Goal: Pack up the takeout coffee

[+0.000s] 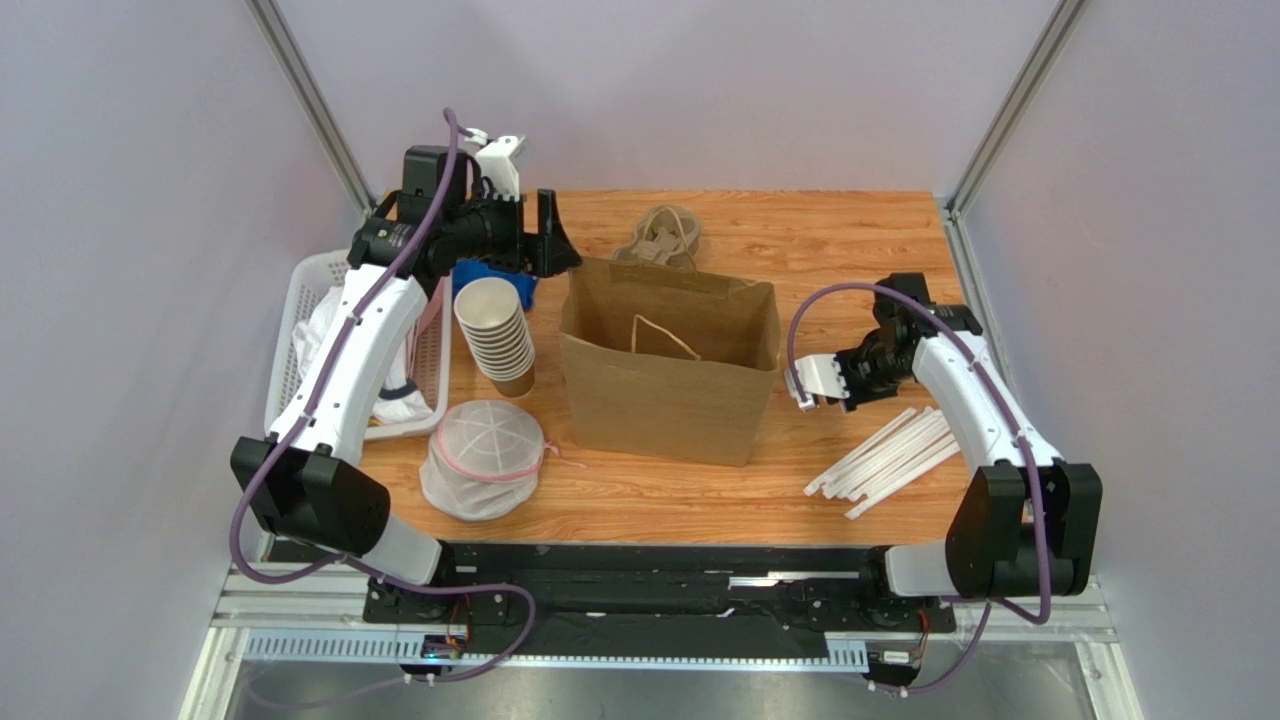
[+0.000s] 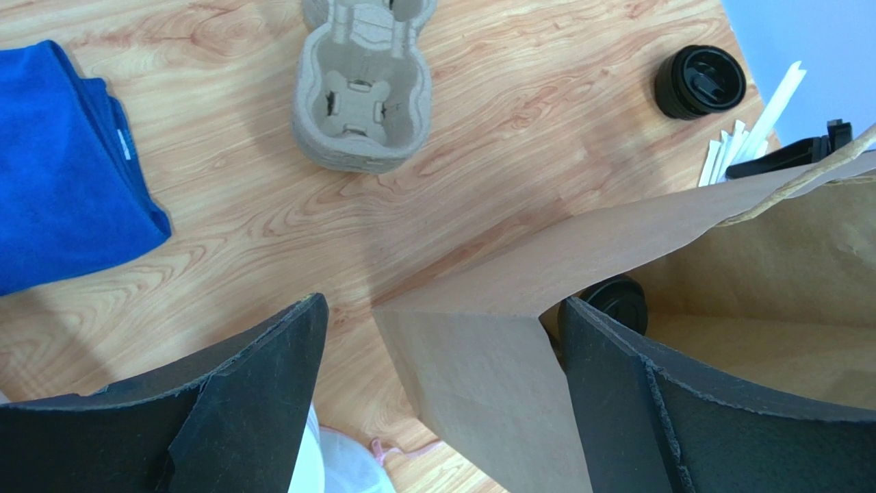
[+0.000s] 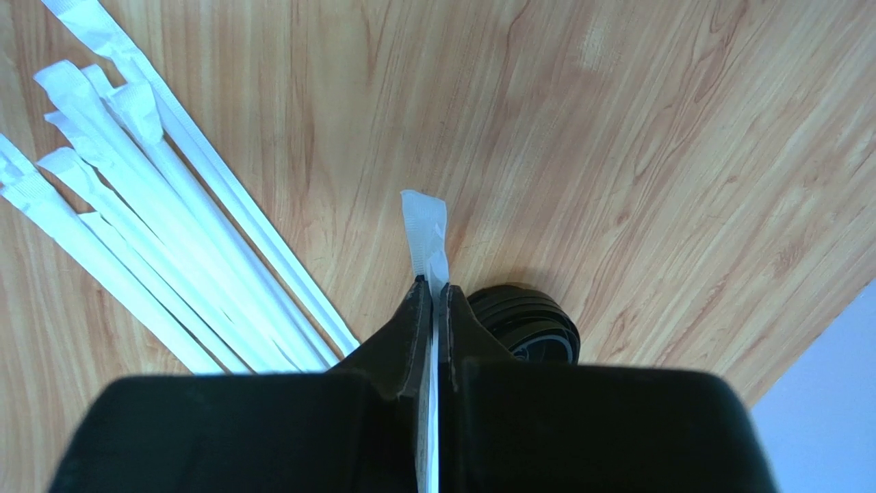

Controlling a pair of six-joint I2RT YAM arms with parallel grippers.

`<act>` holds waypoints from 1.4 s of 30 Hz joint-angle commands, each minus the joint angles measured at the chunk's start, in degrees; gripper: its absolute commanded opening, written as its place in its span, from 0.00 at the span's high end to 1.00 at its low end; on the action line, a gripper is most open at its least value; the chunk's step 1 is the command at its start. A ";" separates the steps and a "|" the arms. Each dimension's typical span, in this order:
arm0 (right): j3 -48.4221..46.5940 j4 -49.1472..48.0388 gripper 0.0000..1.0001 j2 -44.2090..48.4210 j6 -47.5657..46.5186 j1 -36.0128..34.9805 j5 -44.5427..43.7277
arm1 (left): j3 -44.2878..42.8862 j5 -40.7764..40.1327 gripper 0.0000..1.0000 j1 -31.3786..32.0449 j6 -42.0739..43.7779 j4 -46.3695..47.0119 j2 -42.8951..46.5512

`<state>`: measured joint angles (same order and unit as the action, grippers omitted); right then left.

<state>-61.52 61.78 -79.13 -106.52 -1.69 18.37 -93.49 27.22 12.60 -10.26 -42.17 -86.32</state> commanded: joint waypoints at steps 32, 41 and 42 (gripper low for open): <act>-0.18 -8.96 0.71 -13.50 13.62 3.62 -0.70 | 2.44 -0.33 0.10 -0.47 0.86 -0.63 3.36; 2.27 -9.92 0.72 -14.65 12.13 3.80 -2.20 | 1.74 -0.33 0.10 -0.47 1.12 -1.16 2.56; 2.71 -10.01 0.72 -14.56 12.04 3.80 -2.29 | 1.74 -0.33 0.10 -0.47 1.12 -1.33 2.39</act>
<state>-60.60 53.21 -94.08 -92.88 2.07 16.73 -91.02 27.35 12.60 -10.13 -41.54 -85.06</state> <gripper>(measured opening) 0.284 0.904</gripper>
